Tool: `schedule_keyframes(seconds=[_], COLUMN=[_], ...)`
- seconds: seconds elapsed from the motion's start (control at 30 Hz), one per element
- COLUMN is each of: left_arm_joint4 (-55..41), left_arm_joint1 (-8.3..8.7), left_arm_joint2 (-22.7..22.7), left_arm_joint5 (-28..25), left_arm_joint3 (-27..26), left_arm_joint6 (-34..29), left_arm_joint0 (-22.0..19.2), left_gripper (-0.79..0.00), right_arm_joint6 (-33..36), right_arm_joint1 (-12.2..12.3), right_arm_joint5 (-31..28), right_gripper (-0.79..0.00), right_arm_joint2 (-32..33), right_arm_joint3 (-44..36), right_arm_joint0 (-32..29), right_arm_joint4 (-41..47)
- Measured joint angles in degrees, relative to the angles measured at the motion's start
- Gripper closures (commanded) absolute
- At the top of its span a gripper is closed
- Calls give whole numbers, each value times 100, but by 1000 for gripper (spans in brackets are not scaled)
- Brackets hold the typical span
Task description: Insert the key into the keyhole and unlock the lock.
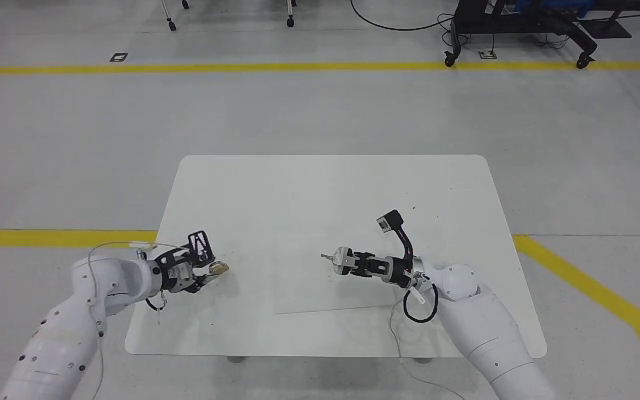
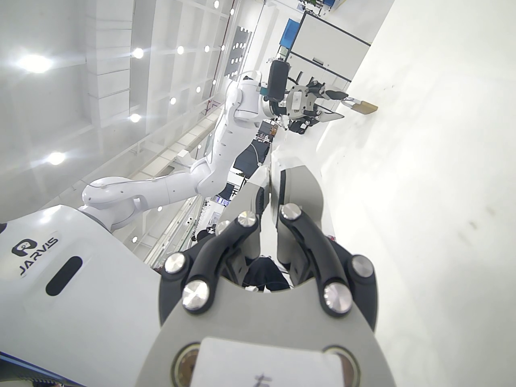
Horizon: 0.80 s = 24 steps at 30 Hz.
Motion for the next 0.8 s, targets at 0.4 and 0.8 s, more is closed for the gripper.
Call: schedule_keyframes(seconds=[0.4, 0.8], left_arm_joint4=[-77, 1150], left_arm_joint1=[-41, 16], left_arm_joint2=[206, 385], left_arm_joint5=[32, 510], left_arm_joint3=[246, -339], left_arm_joint6=[64, 156], left_arm_joint0=[-215, -38], left_gripper=[0, 0], right_arm_joint6=[0, 0], right_arm_joint1=[0, 0], right_arm_joint5=[0, 0], right_gripper=[0, 0], right_arm_joint2=[0, 0], right_arm_joint3=[0, 0], right_arm_joint0=[0, 0], right_arm_joint4=[0, 0])
